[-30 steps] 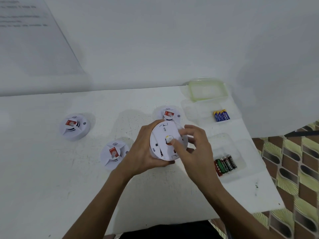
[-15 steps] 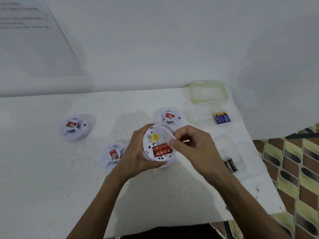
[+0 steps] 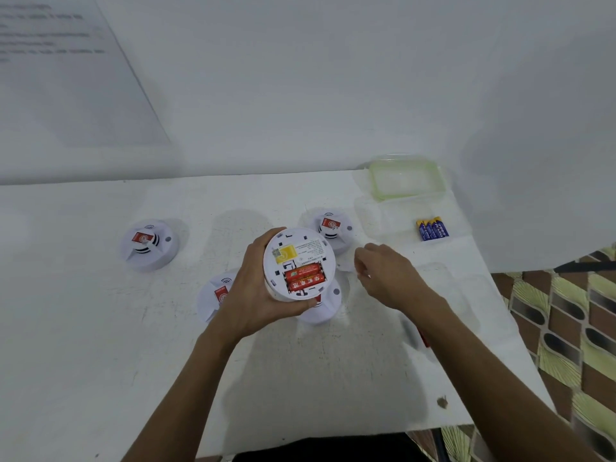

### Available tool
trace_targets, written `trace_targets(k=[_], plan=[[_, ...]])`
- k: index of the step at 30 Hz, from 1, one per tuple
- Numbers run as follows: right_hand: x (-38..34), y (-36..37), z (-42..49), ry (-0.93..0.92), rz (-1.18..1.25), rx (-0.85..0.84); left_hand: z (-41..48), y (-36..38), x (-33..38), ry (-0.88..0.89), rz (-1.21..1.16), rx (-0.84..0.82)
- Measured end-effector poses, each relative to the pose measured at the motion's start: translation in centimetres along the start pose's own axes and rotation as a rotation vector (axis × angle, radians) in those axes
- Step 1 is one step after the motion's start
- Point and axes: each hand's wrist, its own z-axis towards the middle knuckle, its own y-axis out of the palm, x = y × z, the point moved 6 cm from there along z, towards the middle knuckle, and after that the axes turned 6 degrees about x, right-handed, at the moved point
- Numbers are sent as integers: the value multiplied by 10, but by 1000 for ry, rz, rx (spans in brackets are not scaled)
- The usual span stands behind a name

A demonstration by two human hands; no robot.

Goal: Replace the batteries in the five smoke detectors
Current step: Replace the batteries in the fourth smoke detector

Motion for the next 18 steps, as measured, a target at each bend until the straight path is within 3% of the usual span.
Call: trace_targets(k=[4,8,10,14,16,18], plan=[[5,14,4,8,-86,-144,-2,2,-2,-20,-18,-23],[5,9,0,32,-39,-139,-2,3,-4,-10,-11,-22],[-2,-5,-4,49,101,-29,-2,5,-4,-9,-27,-28],[-30,-48,-22,154,658,284,-1,9,-1,-3,-21,-30],[-44,-57,-33,231,876,320,0,9,-1,-14,-10,-32],[-55,-56,-41,262,938,338,1,8,1,6,-3,-14]])
